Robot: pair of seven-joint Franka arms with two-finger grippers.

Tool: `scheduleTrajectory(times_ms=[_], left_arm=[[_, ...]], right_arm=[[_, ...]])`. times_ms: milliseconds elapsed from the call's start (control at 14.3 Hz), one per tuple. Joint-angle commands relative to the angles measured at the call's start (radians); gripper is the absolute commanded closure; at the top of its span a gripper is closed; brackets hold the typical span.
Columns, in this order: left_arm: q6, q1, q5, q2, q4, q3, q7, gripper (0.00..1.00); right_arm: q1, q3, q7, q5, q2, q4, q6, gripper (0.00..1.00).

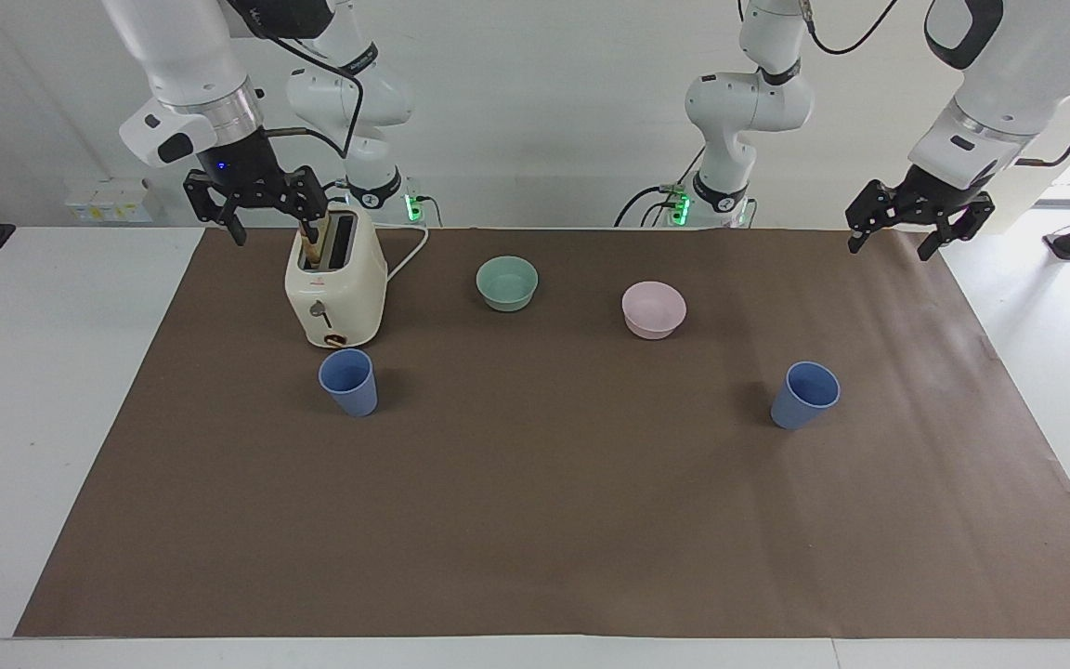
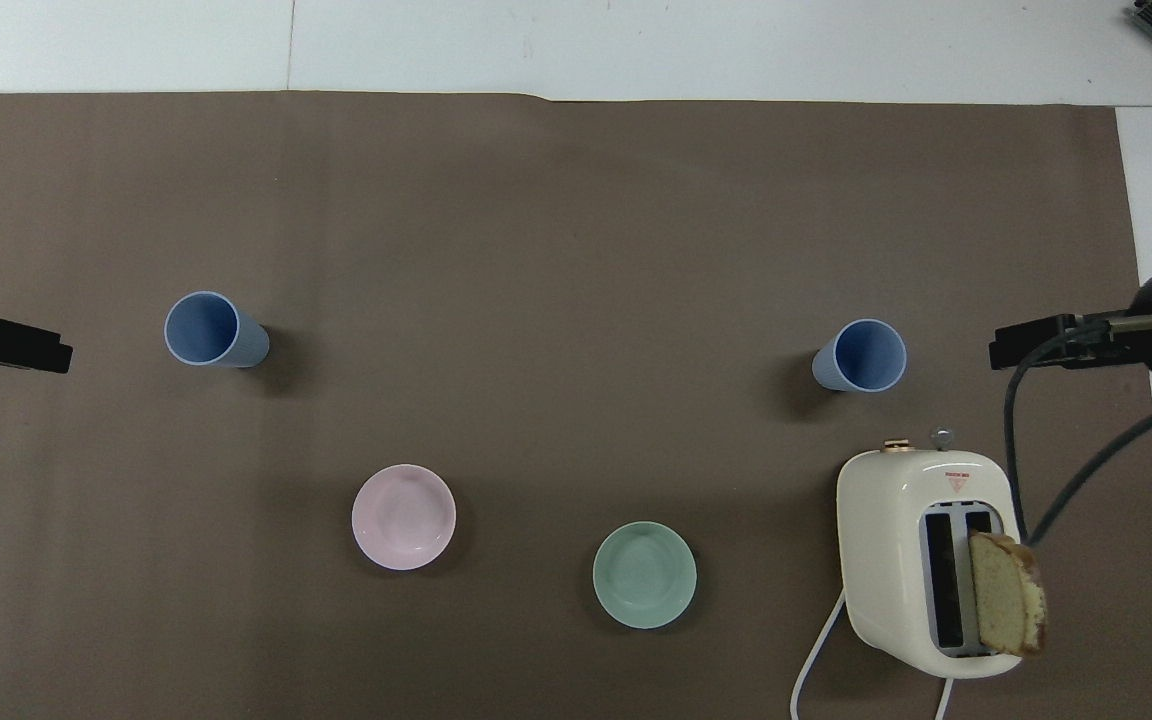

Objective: Stack blue cups with both arms

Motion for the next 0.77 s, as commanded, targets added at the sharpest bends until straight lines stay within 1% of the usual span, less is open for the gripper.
scheduleTrajectory(times_ms=[0, 697], left_arm=[[-0.004, 0.007, 0.013, -0.001, 0.014, -0.004, 0.002, 0.0], [0.014, 0.007, 0.013, -0.001, 0.008, -0.004, 0.002, 0.0]], right_arm=[[-0.014, 0.008, -0.016, -0.005, -0.016, -0.014, -0.01, 0.0], [-0.014, 0.008, -0.016, -0.005, -0.015, -0.014, -0.01, 0.0]])
